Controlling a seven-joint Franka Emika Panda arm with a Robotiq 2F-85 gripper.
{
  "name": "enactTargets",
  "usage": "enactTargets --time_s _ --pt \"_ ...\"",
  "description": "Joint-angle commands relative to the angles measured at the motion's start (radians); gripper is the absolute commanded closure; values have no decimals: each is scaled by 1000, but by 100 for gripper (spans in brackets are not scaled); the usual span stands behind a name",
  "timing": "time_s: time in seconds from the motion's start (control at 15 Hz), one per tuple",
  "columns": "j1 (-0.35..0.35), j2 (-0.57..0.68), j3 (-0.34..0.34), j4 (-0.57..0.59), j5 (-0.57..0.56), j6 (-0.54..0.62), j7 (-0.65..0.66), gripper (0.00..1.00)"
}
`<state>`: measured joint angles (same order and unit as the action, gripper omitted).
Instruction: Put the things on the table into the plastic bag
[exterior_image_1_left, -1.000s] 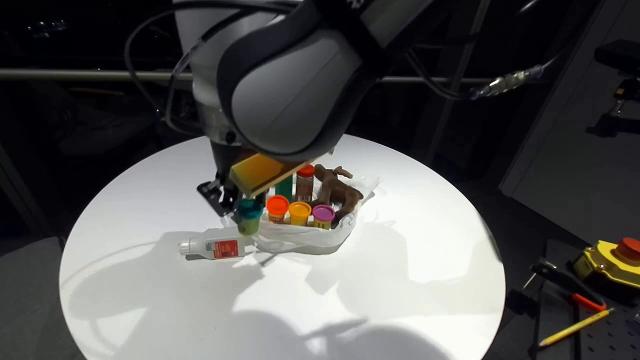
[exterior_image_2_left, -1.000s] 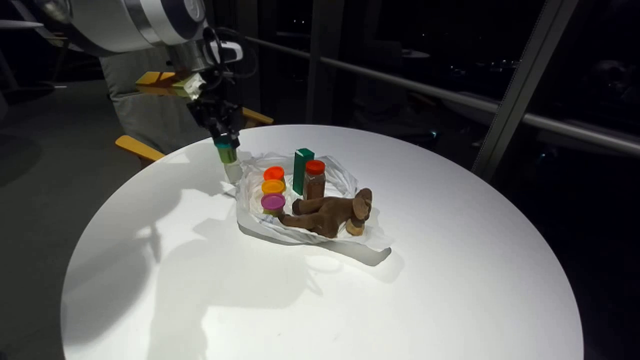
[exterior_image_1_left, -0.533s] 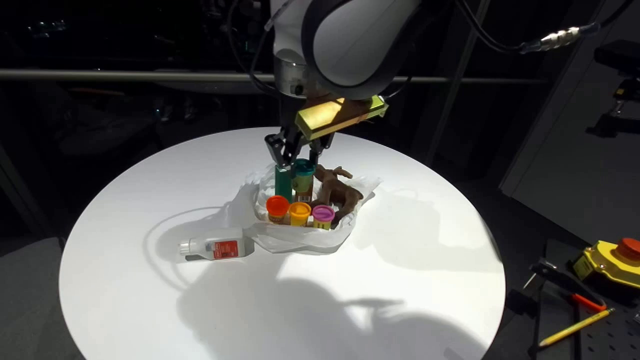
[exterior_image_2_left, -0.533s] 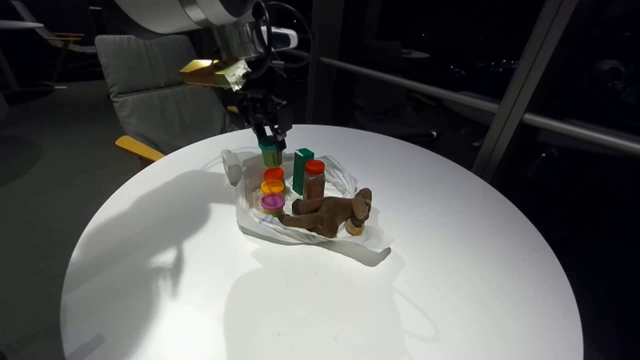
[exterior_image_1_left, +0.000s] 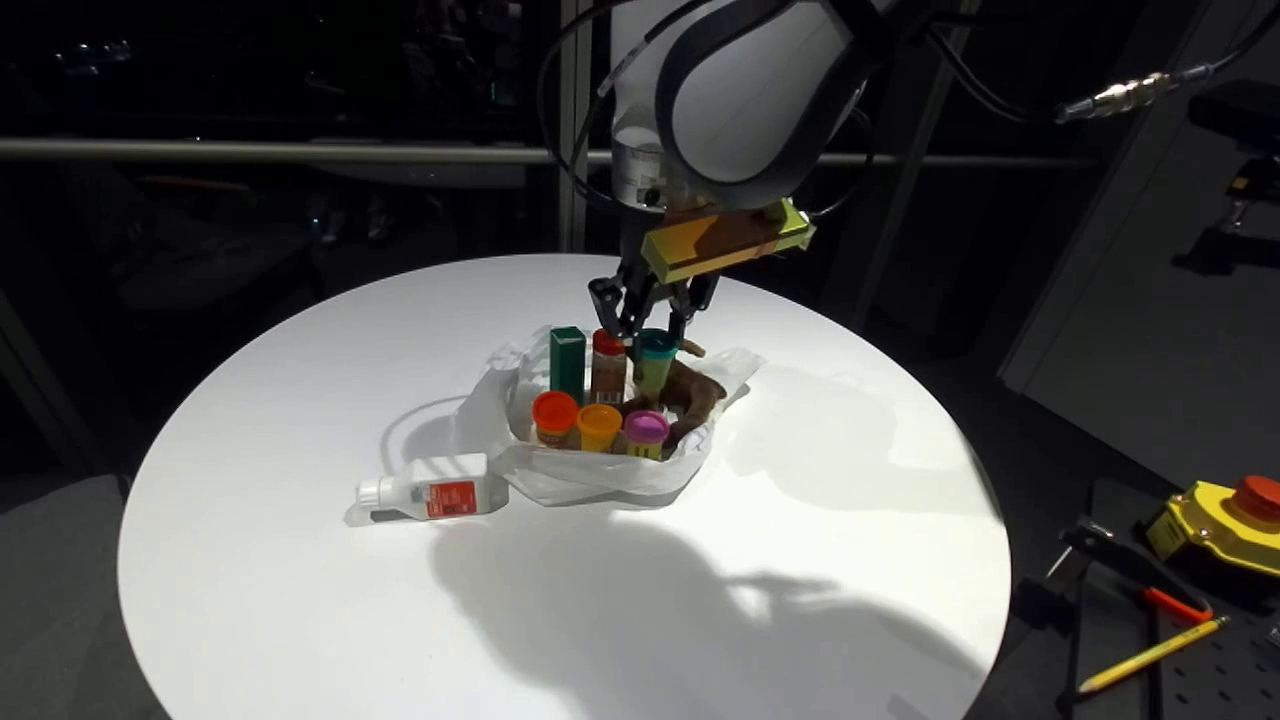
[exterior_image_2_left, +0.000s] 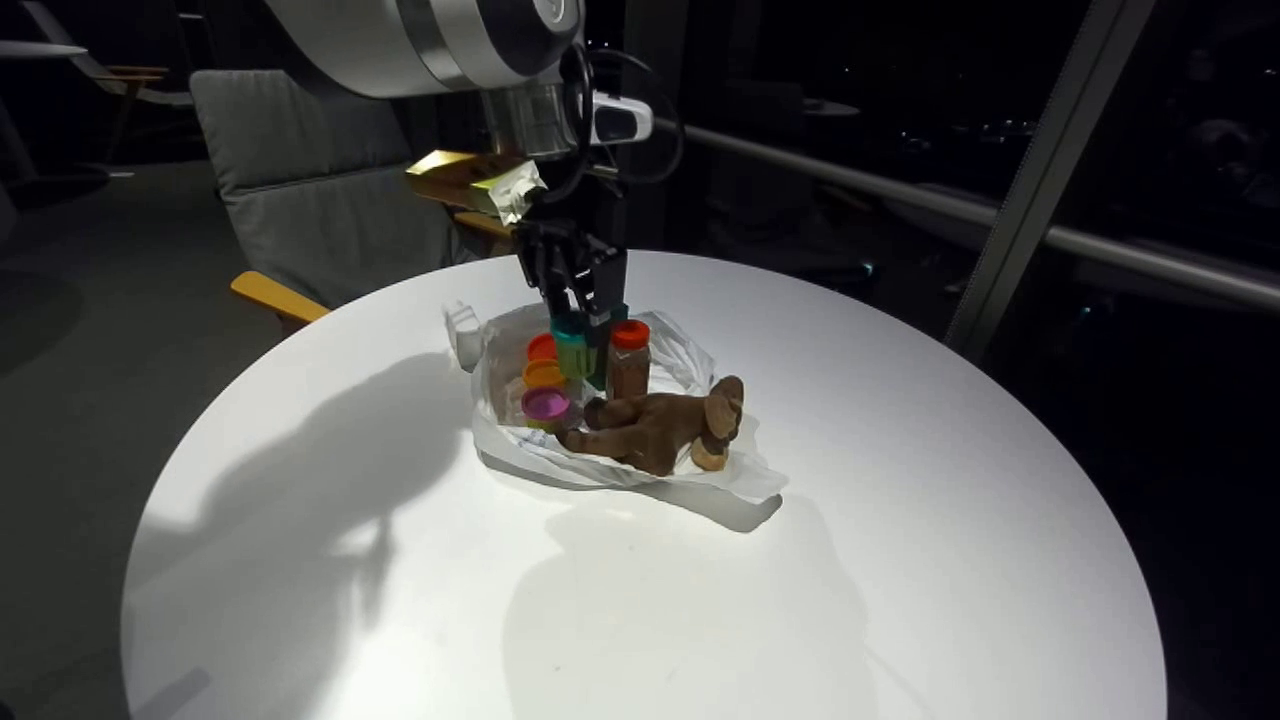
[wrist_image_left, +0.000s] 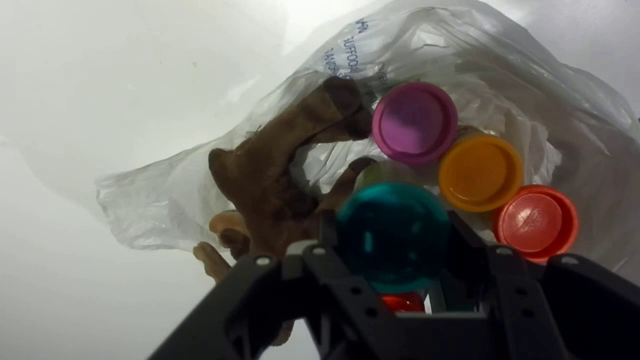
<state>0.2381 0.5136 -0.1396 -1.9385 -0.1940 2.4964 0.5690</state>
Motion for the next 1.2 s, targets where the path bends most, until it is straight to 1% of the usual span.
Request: enactTargets --time_s 0.0,0.2,0.6,0.8,0.93,1.0,1.07,1.13 --pt "-31 11 29 18 51 15 -16 72" --pt "-45 48 36 41 89 33 -15 72" --pt "-47 106 14 89 114 89 -1 72" --pt "-51 120 12 107 123 96 -9 72" --pt "-53 125 19 110 125 80 -24 72" --pt "-49 128 16 109 119 74 -25 64" --pt "-46 132 14 108 116 72 -24 22" --pt "-42 132 11 105 113 74 -20 21"
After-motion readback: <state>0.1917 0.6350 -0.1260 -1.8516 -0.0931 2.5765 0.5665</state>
